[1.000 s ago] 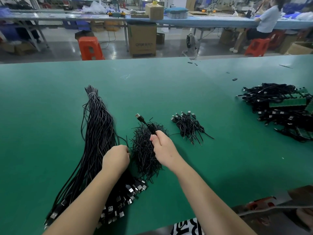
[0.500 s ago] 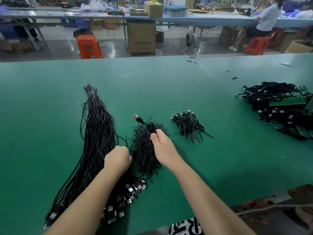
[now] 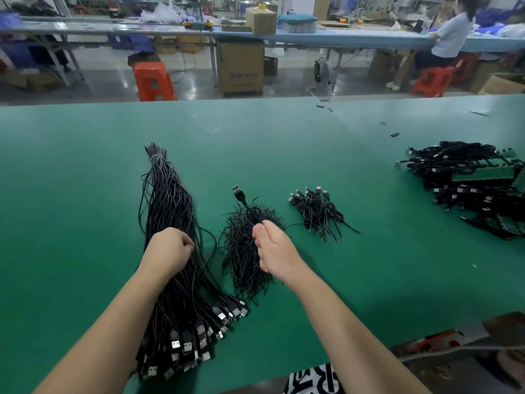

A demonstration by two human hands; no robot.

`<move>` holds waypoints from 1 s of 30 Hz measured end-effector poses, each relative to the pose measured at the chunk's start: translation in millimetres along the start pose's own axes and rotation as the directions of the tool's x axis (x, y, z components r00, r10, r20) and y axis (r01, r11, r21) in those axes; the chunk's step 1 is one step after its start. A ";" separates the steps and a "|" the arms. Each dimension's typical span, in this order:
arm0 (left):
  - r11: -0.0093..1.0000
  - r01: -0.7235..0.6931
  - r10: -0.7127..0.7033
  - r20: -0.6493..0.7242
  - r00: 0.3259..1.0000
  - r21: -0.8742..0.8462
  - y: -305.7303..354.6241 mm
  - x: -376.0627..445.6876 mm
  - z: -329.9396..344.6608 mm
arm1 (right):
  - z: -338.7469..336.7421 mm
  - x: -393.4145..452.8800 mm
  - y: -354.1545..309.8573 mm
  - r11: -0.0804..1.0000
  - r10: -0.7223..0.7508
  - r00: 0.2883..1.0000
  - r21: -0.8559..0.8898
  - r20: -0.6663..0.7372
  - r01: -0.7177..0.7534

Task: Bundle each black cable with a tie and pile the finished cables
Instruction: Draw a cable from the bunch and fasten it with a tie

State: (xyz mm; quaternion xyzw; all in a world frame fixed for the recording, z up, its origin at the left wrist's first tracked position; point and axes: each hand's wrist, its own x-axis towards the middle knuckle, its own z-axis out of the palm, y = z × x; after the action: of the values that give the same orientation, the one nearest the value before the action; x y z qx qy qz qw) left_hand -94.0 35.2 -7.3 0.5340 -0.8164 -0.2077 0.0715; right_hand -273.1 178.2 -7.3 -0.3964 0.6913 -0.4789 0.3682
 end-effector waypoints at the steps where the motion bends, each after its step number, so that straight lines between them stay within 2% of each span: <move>1: 0.996 -0.002 -0.004 -0.066 0.998 -0.084 2.5 -1.5 -0.9 | 1.8 -2.3 -1.9 0.997 -0.032 0.999 -0.067 0.017 0.034; 2: 0.980 -0.018 -0.004 -0.111 0.994 -0.198 7.2 -3.8 -1.3 | 4.9 -5.4 -4.0 0.989 -0.072 0.997 -0.130 0.042 0.076; 4: 0.872 -0.067 0.011 -0.116 0.993 -0.485 20.9 -10.3 0.8 | 13.9 -12.5 -8.2 0.964 -0.146 0.985 -0.209 0.092 0.162; 6: 0.761 -0.125 0.072 -0.109 0.991 -0.636 34.5 -18.2 2.3 | 22.8 -17.3 -11.7 0.957 -0.187 0.975 -0.201 0.121 0.209; 9: 0.777 -0.249 0.197 -0.152 0.969 -0.579 45.5 -25.5 3.8 | 24.5 -16.3 -14.6 0.966 -0.162 0.978 -0.182 0.132 0.185; 12: 0.782 -0.274 0.216 -0.169 0.962 -0.559 47.3 -26.9 4.9 | 20.1 -14.3 -11.9 0.978 -0.115 0.987 -0.163 0.113 0.132; 17: 0.804 -0.344 0.313 -0.147 0.938 -0.485 55.7 -35.0 6.6 | 17.9 -9.7 -6.4 0.979 -0.152 0.988 -0.139 0.009 0.152; 20: 0.840 -0.378 0.300 -0.247 0.921 -0.390 60.6 -40.7 8.7 | 18.9 -5.0 -4.1 0.987 -0.110 0.993 -0.120 -0.050 0.103; 22: 0.854 -0.499 0.418 -0.376 0.827 -0.147 62.3 -46.5 9.6 | 17.7 -2.8 -4.8 0.995 -0.075 0.996 -0.073 -0.057 0.071; 23: 0.827 -0.563 0.513 -0.420 0.749 0.006 62.1 -48.5 10.5 | 17.2 -2.1 -5.4 0.998 -0.053 0.997 -0.017 -0.055 0.052; 25: 0.704 -0.663 0.694 -0.450 0.563 0.255 58.6 -47.6 12.5 | 15.4 -0.6 -6.0 0.998 -0.015 0.999 0.054 -0.040 0.017; 27: 0.582 -0.724 0.795 -0.443 0.414 0.369 55.5 -43.7 13.1 | 12.4 0.6 -5.6 0.996 0.020 1.000 0.090 -0.007 -0.020; 29: 0.514 -0.761 0.835 -0.434 0.339 0.395 54.6 -43.4 12.9 | 7.8 0.9 -6.6 0.985 0.052 0.995 0.161 0.081 -0.065; 30: 0.494 -0.776 0.845 -0.427 0.322 0.392 55.0 -43.1 11.8 | 4.9 0.5 -8.7 0.977 0.062 0.987 0.193 0.146 -0.090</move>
State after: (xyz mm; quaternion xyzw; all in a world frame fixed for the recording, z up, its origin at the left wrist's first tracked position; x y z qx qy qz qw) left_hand -126.3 96.0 9.4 0.0916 -0.9196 0.0741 0.3748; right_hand -267.3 173.9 -0.4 -0.3635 0.6272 -0.5023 0.4714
